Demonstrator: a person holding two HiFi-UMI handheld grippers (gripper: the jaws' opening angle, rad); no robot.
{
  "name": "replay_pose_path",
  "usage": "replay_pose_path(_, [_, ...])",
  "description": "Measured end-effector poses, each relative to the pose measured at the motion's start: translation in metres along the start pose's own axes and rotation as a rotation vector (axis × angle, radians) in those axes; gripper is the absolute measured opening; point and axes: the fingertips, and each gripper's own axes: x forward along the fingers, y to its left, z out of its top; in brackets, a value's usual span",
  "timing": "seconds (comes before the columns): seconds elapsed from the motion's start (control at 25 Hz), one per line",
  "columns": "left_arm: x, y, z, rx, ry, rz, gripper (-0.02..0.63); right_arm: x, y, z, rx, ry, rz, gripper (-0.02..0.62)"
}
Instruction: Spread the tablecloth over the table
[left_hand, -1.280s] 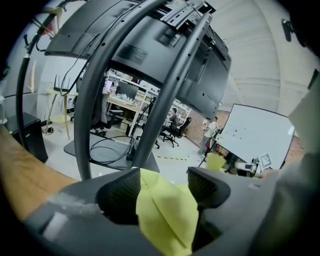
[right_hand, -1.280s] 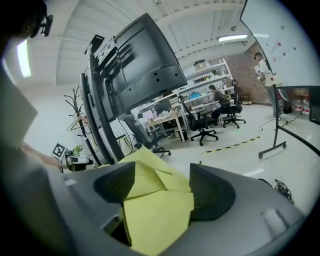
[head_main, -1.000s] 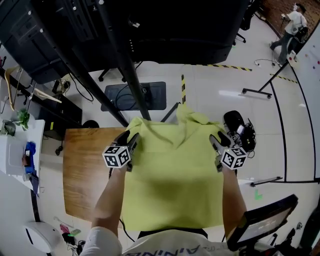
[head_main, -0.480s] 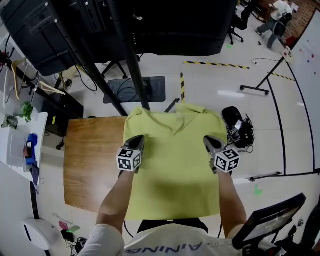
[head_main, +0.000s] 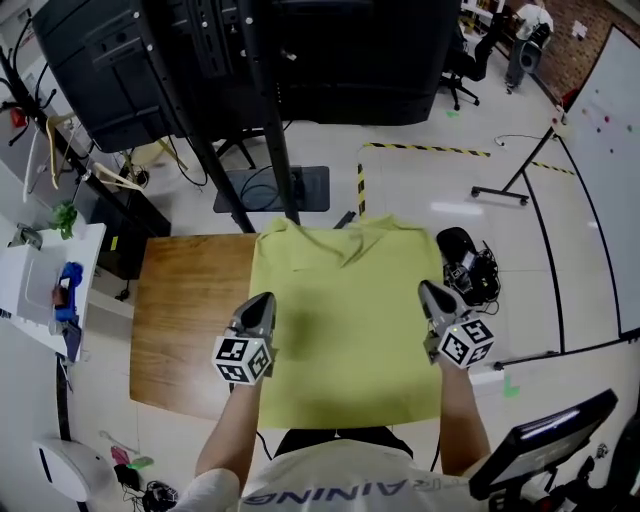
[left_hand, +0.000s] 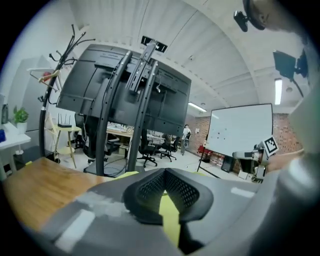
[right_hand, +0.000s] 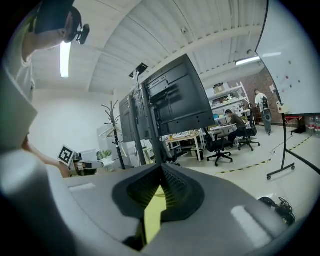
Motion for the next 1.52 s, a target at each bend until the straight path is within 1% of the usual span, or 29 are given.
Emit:
replay_pose_path(0.12, [-0.039, -0.011, 0.026, 0.05, -0.057, 0.0, 0.006, -0.029, 0.017, 0.028, -0.063, -0.035, -0.002, 0.008])
replay_pose_path(0.28, [-0.068, -0.024, 0.055, 0.043, -0.126, -0.012, 0.006, -0.058, 0.03, 0.06, -0.133, -0.068, -0.019, 0.008])
replay_pose_path(0.44, [-0.079, -0.035, 0.076, 0.04, -0.167, -0.031, 0.006, -0.076, 0.038, 0.079, -0.145, -0.109, -0.036, 0.008])
replay_pose_path(0.64, [-0.081, -0.048, 0.1, 0.075, -0.211, -0.044, 0.006, -0.087, 0.05, 0.099, -0.19, -0.137, -0.039, 0.008])
replay_pose_path(1.08, [-0.086, -0.047, 0.107, 0.061, -0.223, -0.041, 0.006, -0.083, 0.065, 0.106, -0.233, -0.165, -0.053, 0.006])
replay_pose_path(1.24, [-0.085, -0.049, 0.107, 0.062, -0.225, -0.045, 0.006, -0.083, 0.063, 0.107, -0.223, -0.166, -0.058, 0.006])
replay_pose_path(1.52, [-0.085, -0.056, 0.109, 0.073, -0.226, -0.053, 0.006, -0.078, 0.069, 0.106, -0.228, -0.152, -0.036, 0.006])
